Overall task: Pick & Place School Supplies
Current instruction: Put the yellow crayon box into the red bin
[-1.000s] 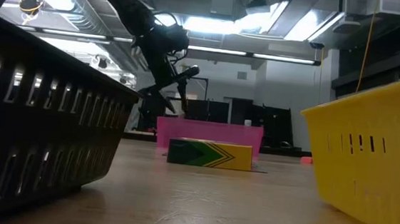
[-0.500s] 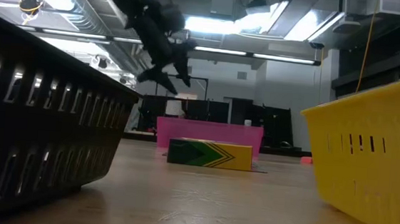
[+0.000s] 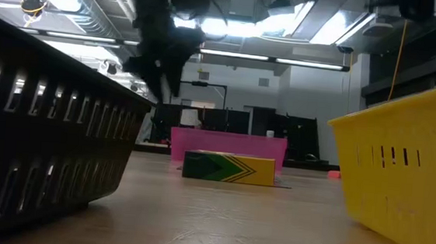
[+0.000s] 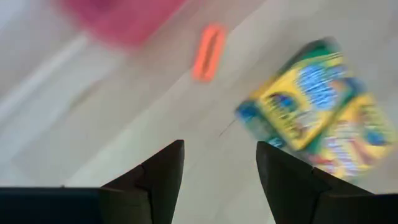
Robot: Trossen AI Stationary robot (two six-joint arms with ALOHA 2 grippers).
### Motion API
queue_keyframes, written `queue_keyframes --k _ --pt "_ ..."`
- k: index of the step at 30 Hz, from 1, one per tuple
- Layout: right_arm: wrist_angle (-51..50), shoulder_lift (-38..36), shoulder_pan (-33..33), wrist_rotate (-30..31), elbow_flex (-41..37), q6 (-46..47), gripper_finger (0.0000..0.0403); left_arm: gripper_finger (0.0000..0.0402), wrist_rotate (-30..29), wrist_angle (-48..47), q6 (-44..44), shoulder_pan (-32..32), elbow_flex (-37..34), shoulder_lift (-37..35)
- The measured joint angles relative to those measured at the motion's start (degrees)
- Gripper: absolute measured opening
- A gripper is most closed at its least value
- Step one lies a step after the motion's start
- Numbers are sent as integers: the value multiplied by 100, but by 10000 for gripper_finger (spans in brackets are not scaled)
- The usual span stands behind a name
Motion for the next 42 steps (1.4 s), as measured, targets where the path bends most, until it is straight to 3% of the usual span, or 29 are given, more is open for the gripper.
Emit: queue_keyframes --k 4,11,16,21,26,31,36,42 --pt "-339 509 197 -139 -4 463 263 198 -193 355 -419 -504 -566 -221" --pt "-246 1466 358 -547 -4 636 263 198 -318 2618 -583 -1186 -1718 -845" --pt "-228 1737 526 -529 -4 945 263 198 -74 3245 -1775 -1193 -2237 -940" --pt "252 1763 762 54 -4 1224 263 198 125 3361 -2460 -1095 -2370 -946" --pt "1996 1926 855 359 -56 854 263 198 -47 3365 -2517 -975 -2378 -950" --pt "2359 2448 608 -255 -457 986 263 198 -845 3353 -2246 -967 -2388 -1331" --pt "4078 2832 248 -964 -1404 1898 263 198 -1238 3105 -1869 -967 -2386 -1948" --pt "5218 3286 -1 -1262 -2185 2775 263 198 -1777 2230 -1853 -1025 -2388 -2662"
